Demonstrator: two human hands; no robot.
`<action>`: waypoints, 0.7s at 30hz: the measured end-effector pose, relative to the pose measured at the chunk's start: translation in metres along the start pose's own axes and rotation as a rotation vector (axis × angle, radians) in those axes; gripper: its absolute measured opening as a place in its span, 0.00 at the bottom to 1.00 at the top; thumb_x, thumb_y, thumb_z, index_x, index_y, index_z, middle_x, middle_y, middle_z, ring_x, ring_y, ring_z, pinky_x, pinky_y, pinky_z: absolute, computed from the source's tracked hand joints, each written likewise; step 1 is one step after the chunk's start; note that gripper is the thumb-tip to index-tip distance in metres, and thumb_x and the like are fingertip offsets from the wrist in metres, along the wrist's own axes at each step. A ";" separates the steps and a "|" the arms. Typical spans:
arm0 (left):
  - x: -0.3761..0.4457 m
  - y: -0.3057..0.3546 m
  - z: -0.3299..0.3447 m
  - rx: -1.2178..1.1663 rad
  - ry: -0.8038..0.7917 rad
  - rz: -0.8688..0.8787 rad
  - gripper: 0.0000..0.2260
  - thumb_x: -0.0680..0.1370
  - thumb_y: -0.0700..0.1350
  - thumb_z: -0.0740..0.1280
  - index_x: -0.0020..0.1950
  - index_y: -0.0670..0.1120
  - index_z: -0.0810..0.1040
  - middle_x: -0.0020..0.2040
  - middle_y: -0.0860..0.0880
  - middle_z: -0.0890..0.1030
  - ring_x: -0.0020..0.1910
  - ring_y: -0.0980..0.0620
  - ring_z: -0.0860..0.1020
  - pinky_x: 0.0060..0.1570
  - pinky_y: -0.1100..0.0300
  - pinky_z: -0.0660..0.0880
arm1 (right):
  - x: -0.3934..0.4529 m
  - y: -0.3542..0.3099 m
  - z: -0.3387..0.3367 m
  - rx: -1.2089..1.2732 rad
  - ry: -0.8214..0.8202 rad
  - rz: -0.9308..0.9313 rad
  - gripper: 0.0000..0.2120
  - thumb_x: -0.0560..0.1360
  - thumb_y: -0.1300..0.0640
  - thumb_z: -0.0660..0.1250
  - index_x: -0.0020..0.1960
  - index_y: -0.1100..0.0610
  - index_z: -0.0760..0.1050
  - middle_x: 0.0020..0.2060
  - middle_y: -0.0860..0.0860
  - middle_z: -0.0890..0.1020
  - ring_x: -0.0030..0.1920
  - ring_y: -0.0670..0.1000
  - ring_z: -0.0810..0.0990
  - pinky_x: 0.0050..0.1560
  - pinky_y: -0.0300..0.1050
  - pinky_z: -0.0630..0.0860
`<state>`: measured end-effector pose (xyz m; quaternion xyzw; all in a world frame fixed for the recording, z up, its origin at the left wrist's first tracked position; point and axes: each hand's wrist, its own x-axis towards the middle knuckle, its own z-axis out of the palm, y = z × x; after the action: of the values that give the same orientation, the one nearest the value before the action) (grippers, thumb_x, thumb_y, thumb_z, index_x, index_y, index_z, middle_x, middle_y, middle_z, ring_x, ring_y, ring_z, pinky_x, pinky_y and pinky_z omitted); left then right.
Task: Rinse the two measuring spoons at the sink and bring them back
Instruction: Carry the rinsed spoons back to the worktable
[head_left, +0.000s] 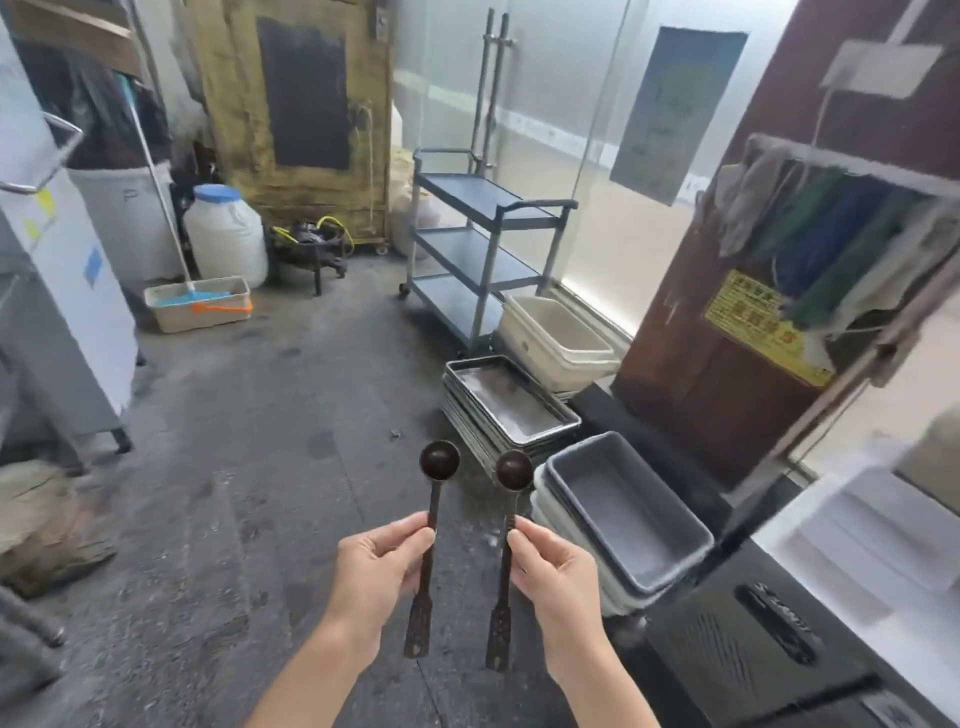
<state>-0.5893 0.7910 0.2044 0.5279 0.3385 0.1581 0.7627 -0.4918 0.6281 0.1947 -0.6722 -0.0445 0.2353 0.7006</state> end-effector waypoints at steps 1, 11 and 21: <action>0.003 -0.004 0.022 0.010 -0.038 -0.008 0.08 0.76 0.34 0.71 0.52 0.44 0.85 0.45 0.45 0.88 0.40 0.53 0.86 0.37 0.64 0.83 | 0.003 -0.003 -0.022 0.013 0.034 -0.001 0.12 0.80 0.63 0.71 0.63 0.61 0.82 0.51 0.57 0.89 0.55 0.55 0.88 0.58 0.51 0.84; 0.025 -0.053 0.211 0.206 -0.423 -0.117 0.09 0.75 0.36 0.72 0.50 0.48 0.87 0.47 0.45 0.88 0.49 0.49 0.86 0.54 0.51 0.81 | 0.008 -0.011 -0.205 0.075 0.509 0.008 0.10 0.80 0.63 0.71 0.58 0.54 0.86 0.50 0.48 0.90 0.52 0.46 0.88 0.53 0.39 0.83; 0.065 -0.098 0.409 0.354 -0.773 -0.165 0.09 0.77 0.37 0.71 0.54 0.47 0.86 0.45 0.47 0.88 0.42 0.52 0.85 0.42 0.63 0.79 | 0.038 -0.019 -0.364 0.151 0.908 0.045 0.09 0.79 0.59 0.73 0.57 0.50 0.86 0.45 0.41 0.90 0.47 0.41 0.88 0.49 0.35 0.83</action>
<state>-0.2749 0.5059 0.1796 0.6423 0.0910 -0.1731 0.7411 -0.3158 0.3080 0.1695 -0.6551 0.2987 -0.0653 0.6909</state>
